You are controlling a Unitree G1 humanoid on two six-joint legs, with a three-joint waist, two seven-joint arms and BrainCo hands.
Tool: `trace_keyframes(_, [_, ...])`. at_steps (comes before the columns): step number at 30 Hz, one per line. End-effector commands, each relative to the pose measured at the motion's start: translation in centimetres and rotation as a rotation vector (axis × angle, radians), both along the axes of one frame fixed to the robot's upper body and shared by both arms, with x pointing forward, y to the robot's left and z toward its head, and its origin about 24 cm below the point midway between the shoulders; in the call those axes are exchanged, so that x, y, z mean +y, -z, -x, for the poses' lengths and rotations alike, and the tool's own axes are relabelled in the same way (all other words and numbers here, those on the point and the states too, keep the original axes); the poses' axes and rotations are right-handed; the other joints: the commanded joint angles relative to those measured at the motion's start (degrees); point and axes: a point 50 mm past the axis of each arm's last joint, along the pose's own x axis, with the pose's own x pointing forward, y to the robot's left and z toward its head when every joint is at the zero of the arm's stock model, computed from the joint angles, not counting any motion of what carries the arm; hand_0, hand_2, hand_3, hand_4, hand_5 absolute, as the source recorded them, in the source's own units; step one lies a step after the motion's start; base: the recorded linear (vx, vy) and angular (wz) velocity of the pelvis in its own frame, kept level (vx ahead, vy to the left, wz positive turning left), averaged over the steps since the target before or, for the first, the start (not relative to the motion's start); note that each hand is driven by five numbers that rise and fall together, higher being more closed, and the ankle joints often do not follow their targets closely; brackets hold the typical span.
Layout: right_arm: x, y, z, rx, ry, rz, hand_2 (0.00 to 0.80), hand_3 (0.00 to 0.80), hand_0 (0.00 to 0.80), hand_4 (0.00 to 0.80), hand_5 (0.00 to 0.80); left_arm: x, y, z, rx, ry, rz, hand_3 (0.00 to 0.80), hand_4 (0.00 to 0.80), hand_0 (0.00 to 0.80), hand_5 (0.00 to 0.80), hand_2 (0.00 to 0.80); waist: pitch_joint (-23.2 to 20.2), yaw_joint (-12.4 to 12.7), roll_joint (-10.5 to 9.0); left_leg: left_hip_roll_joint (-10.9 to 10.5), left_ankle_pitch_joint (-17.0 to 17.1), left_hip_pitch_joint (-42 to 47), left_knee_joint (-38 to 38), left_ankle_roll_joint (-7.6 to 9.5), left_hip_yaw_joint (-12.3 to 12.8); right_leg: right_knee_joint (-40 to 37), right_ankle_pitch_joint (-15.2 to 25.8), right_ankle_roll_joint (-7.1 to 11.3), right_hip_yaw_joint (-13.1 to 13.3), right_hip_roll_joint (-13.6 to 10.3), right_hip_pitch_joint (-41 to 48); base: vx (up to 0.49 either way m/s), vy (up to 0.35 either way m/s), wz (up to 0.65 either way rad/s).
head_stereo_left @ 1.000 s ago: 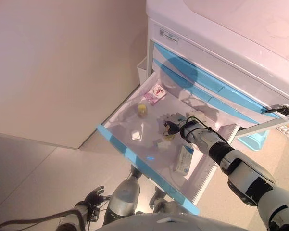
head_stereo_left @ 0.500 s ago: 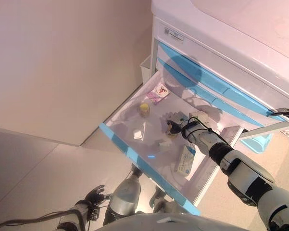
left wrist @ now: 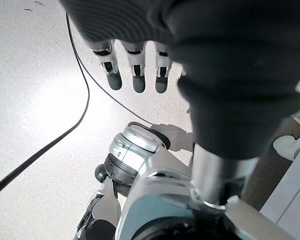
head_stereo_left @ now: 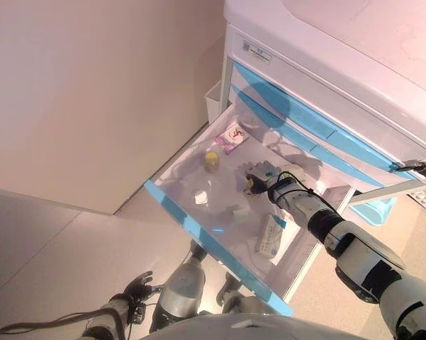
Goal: Open the drawer and pick up the medicine
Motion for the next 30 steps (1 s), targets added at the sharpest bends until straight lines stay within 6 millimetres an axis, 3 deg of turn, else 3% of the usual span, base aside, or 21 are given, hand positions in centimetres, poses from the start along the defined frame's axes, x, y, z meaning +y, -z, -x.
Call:
trace_keyframes(1, [1.2, -3.4, -1.1, -0.181, -0.070, -0.002, 0.800, 0.800, 0.800, 0.800, 0.800, 0.7, 0.0, 0.6, 0.012, 0.003, -0.023, 0.000, 0.000, 0.000, 0.000, 0.000, -0.2, 0.2, -0.88, -4.4, -3.1, -0.7, -0.4, 3.14, -0.6, -1.0, 7.3, 5.01, 3.3, -2.8, -2.9, 0.000, 0.000, 0.00])
trace_keyframes(30, [0.0, -3.0, -1.4, -0.217, 0.012, 0.023, 0.800, 0.800, 0.800, 0.800, 0.800, 0.6, -0.1, 0.3, -0.002, 0.012, -0.022, 0.000, 0.000, 0.000, 0.000, 0.000, 0.7, 0.6, -0.69, -4.5, -3.0, -1.4, -1.0, 3.33, -0.7, -1.5, 7.7, 5.35, 2.9, -2.8, -3.5, 0.000, 0.000, 0.00])
